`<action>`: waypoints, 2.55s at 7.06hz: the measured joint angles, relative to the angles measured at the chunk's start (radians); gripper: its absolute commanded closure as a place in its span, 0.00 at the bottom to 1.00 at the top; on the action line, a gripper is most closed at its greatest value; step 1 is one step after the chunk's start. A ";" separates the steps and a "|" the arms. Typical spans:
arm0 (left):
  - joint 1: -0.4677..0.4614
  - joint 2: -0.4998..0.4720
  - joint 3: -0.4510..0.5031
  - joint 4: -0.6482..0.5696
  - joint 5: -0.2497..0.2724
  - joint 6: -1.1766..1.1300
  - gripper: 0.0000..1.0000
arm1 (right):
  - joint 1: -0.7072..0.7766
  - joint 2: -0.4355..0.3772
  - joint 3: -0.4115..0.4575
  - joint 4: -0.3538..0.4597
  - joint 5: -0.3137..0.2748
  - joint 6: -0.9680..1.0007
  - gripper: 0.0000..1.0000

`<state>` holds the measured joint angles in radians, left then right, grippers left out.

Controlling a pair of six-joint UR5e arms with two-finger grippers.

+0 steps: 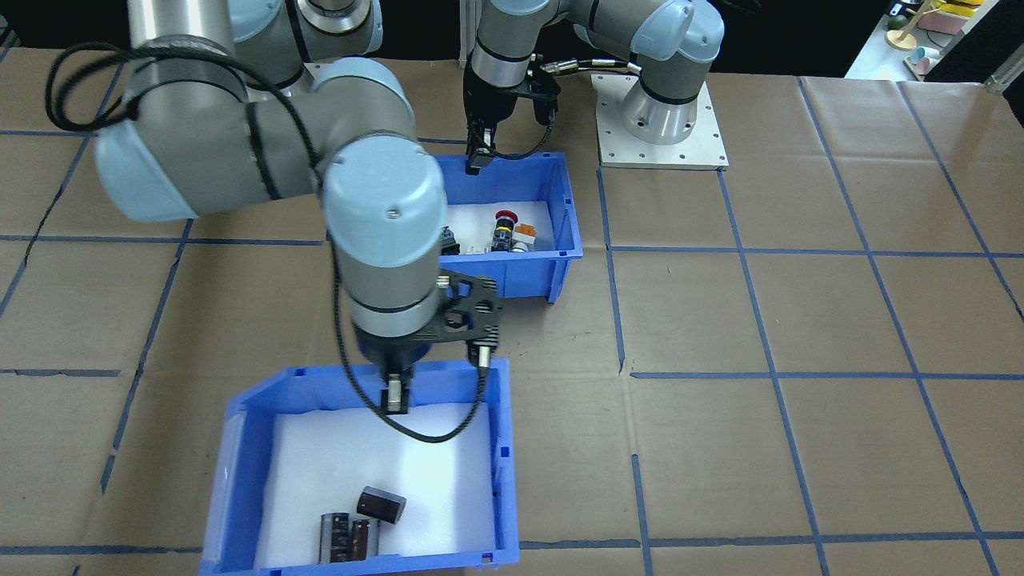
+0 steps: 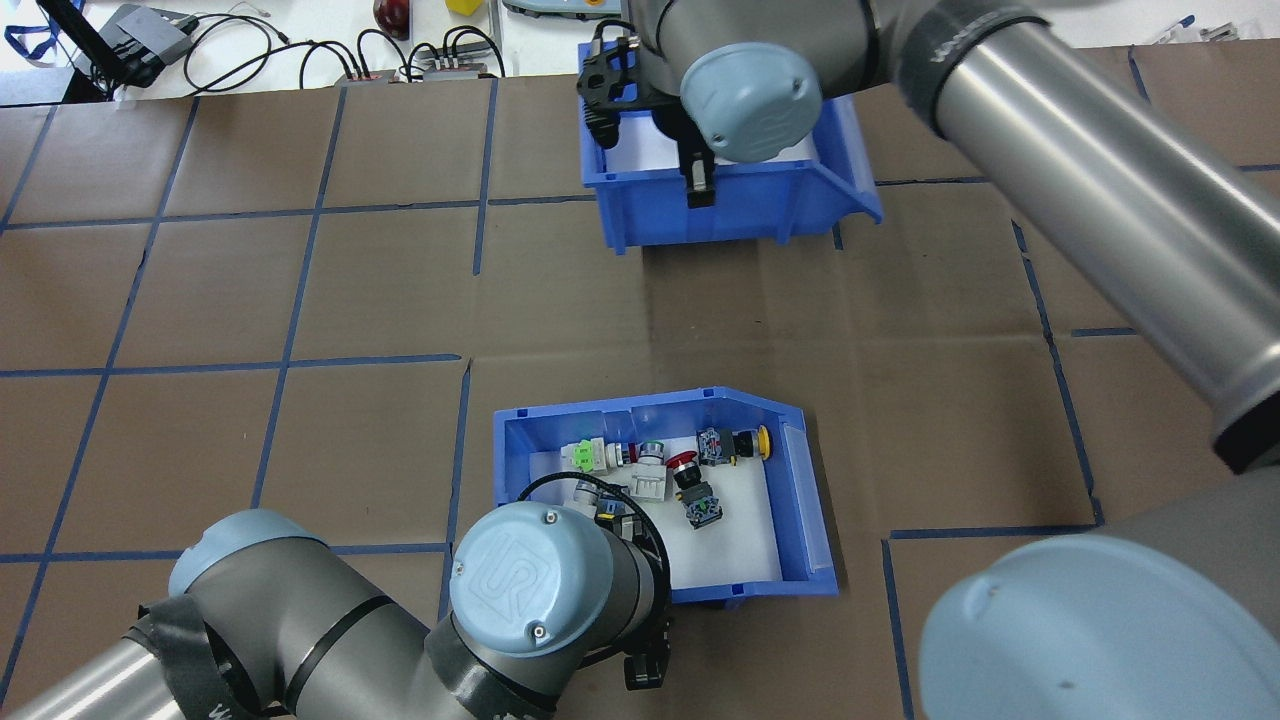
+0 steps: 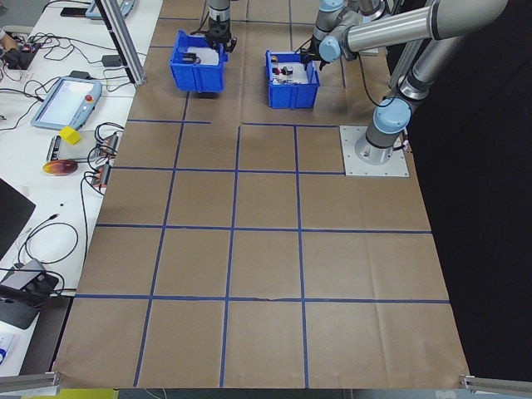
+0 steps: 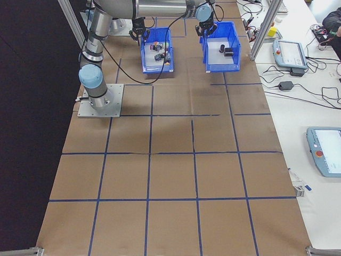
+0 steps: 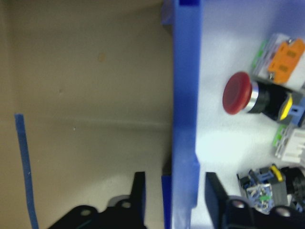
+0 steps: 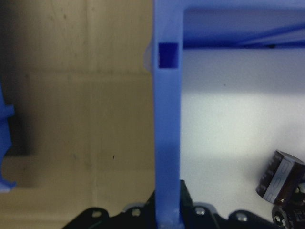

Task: Place button box in front

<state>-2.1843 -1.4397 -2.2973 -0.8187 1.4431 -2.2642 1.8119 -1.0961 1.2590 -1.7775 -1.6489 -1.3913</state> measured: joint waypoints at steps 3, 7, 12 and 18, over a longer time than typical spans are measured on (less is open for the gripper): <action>0.005 0.040 0.031 -0.005 0.136 0.032 1.00 | -0.257 -0.158 0.153 0.037 0.010 -0.334 0.94; 0.037 0.049 0.085 0.039 0.333 0.206 1.00 | -0.497 -0.373 0.435 0.022 0.038 -0.538 0.94; 0.117 0.005 0.148 0.098 0.305 0.220 1.00 | -0.598 -0.500 0.648 -0.080 0.040 -0.627 0.92; 0.197 -0.453 0.570 0.284 0.261 0.316 1.00 | -0.597 -0.503 0.707 -0.161 0.038 -0.608 0.92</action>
<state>-1.9873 -1.8929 -1.7268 -0.5349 1.7042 -1.9483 1.2147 -1.5996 1.9659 -1.9381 -1.6113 -1.9996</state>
